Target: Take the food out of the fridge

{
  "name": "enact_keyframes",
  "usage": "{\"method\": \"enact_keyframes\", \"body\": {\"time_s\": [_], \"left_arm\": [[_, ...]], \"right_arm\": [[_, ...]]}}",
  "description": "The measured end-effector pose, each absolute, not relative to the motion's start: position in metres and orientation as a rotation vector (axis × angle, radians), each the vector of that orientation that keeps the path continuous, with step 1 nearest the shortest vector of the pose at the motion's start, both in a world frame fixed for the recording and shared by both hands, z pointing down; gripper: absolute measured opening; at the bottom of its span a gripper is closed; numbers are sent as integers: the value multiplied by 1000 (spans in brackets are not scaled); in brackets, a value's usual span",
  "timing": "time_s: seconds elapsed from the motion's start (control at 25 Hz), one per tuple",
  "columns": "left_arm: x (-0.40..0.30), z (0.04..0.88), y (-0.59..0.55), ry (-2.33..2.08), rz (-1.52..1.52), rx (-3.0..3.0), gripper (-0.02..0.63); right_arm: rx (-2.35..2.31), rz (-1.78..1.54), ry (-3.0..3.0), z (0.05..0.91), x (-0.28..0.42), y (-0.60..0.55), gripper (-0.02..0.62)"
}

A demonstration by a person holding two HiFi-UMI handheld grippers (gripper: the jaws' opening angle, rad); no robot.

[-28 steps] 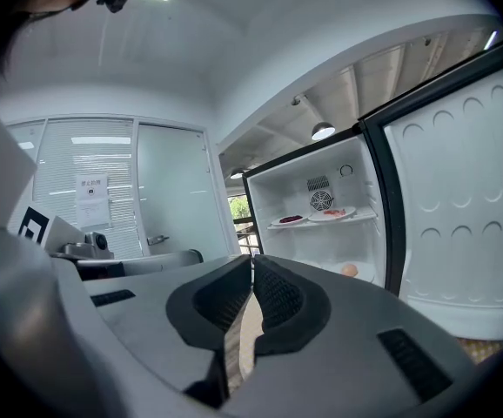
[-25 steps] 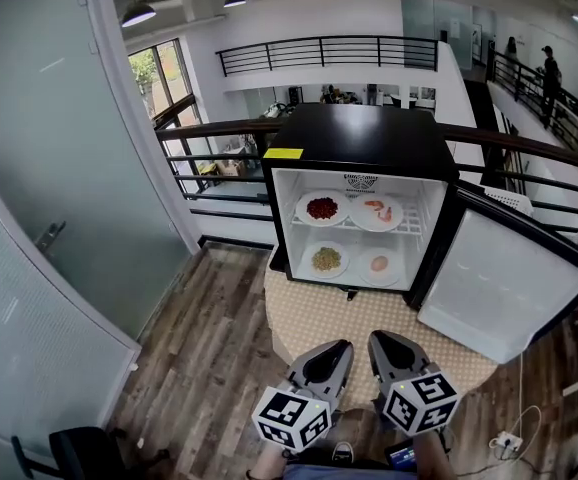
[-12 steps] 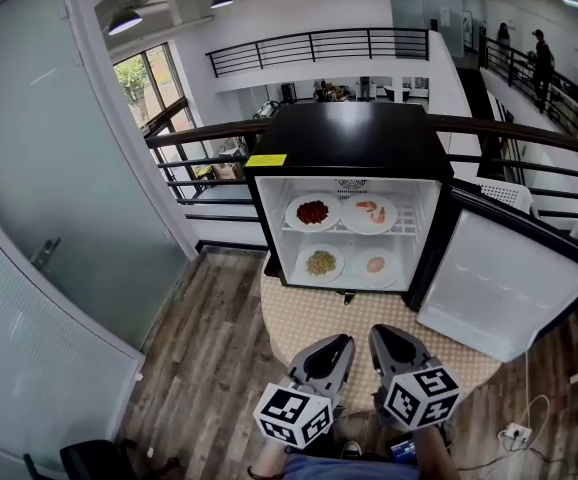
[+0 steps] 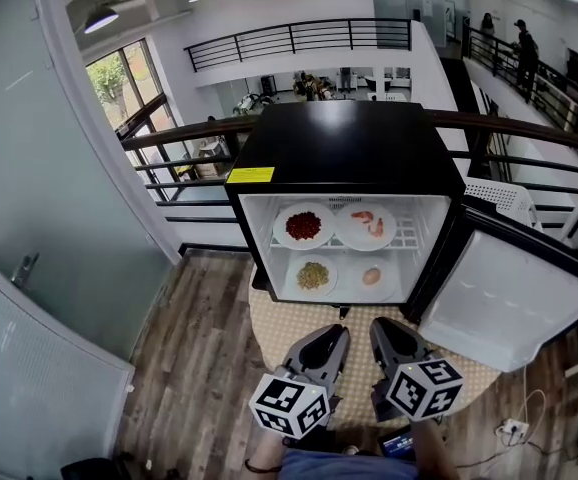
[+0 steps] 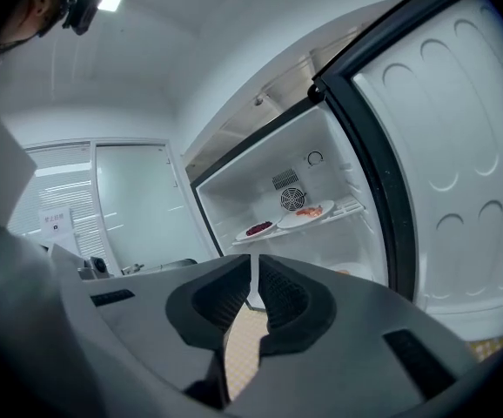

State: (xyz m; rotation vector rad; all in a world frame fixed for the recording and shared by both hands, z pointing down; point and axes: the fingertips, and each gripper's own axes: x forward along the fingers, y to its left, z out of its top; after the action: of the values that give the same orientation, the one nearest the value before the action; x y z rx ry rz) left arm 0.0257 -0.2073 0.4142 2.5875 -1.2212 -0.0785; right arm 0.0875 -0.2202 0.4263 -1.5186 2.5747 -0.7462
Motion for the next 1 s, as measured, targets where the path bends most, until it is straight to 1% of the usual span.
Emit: {"method": "enact_keyframes", "body": {"time_s": [0.2, 0.4, 0.52, 0.56, 0.64, 0.68, 1.0], "left_arm": [[37, 418, -217, -1141, -39, 2605, 35], [46, 428, -224, -1056, -16, 2600, 66], [52, 431, -227, -1024, 8, 2619, 71], [53, 433, -228, -1014, 18, 2625, 72], [52, 433, -235, -996, 34, 2637, 71], [50, 432, -239, -989, 38, 2643, 71], [41, 431, -259, -959, 33, 2655, 71]], "right_arm": [[-1539, -791, 2513, 426, 95, -234, 25], [-1564, -839, 2466, 431, 100, -246, 25], [-1578, -879, 2418, 435, 106, -255, 28], [-1578, -897, 2396, 436, 107, -260, 36], [-1560, -952, 2354, 436, 106, -274, 86], [-1549, -984, 2329, 436, 104, -281, 99], [-1551, -1145, 2091, 438, 119, -316, 128]]}}
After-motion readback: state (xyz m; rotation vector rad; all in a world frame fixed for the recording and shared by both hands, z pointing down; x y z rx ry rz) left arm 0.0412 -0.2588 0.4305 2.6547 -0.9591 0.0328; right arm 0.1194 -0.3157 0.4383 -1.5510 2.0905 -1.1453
